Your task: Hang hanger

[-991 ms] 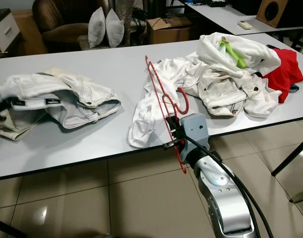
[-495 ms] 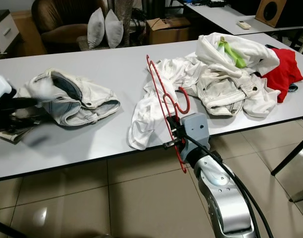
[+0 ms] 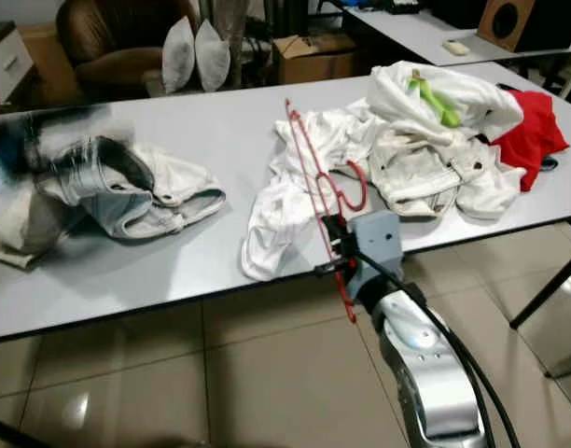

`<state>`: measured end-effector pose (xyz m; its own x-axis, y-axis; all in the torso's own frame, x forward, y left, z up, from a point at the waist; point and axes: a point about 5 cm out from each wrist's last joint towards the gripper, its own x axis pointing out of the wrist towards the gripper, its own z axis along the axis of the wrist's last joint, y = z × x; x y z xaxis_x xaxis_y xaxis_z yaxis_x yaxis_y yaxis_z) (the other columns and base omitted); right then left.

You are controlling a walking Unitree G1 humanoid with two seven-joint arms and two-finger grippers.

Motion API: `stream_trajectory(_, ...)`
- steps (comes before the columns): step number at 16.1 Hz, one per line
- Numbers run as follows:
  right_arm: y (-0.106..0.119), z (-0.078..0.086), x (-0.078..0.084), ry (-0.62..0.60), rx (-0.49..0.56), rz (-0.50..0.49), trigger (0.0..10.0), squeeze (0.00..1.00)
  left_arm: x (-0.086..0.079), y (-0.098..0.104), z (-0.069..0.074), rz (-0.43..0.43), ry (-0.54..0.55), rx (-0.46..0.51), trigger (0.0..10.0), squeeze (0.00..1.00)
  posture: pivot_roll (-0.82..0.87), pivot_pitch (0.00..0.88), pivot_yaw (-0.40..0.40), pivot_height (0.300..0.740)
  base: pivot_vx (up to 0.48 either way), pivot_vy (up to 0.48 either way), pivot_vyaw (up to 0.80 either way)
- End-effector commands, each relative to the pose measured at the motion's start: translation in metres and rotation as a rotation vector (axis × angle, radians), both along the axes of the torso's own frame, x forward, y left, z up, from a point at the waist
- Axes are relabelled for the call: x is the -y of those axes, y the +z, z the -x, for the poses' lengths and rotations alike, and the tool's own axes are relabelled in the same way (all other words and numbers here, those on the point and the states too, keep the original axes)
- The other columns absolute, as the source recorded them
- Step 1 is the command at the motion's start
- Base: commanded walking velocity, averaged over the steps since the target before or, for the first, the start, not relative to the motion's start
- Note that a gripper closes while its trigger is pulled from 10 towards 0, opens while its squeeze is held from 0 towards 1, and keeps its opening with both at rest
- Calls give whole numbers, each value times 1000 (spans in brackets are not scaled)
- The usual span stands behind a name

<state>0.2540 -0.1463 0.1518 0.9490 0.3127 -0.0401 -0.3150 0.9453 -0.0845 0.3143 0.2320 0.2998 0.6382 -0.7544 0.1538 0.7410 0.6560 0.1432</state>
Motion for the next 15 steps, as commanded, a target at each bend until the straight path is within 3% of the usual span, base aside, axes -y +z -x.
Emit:
stream_trajectory(1,4,-1,3,-18,21,-5,10000,0,8,0,-20,-23,117,17,10000,1000,-132,0,67,740,0,0,0)
stream_trajectory(2,3,-2,5,-29,19,4,10000,0,28,-11,-40,-182,181,43,10000,902,-140,0,67,740,0,0,0)
stream_trajectory(3,3,-2,7,-44,19,7,10000,0,42,-25,-52,-346,190,49,10000,55,-145,0,65,740,0,0,0)
stream_trajectory(4,3,-2,10,-59,18,10,10000,0,58,-37,-62,-426,169,39,10000,0,-151,0,66,740,0,0,0)
stream_trajectory(5,2,-1,14,-77,17,17,10000,0,76,-45,-74,-420,173,20,10000,0,-162,0,68,740,0,0,0)
stream_trajectory(6,2,0,18,-98,15,20,10000,0,89,-51,-85,-496,236,45,10000,0,-172,0,69,740,0,0,0)
stream_trajectory(8,2,2,21,-110,13,27,10000,0,95,-60,-97,-621,342,73,10000,0,-178,0,70,740,0,0,0)
stream_trajectory(9,2,3,21,-113,13,29,10000,0,93,-67,-98,-691,378,75,10000,0,-203,0,81,740,0,0,0)
stream_trajectory(10,3,6,23,-123,12,32,10000,0,84,-86,-99,-845,422,72,10000,0,-226,0,91,740,0,0,0)
stream_trajectory(11,3,8,25,-131,9,34,10000,0,77,-103,-95,-968,385,45,10000,0,-229,0,92,740,0,0,0)
stream_trajectory(13,2,10,26,-139,5,35,10000,0,65,-122,-91,-1075,373,8,10000,0,-232,0,90,740,0,0,0)
stream_trajectory(15,3,9,24,-133,2,35,10000,0,37,-135,-86,-1231,443,4,10000,0,-229,0,76,740,0,0,0)
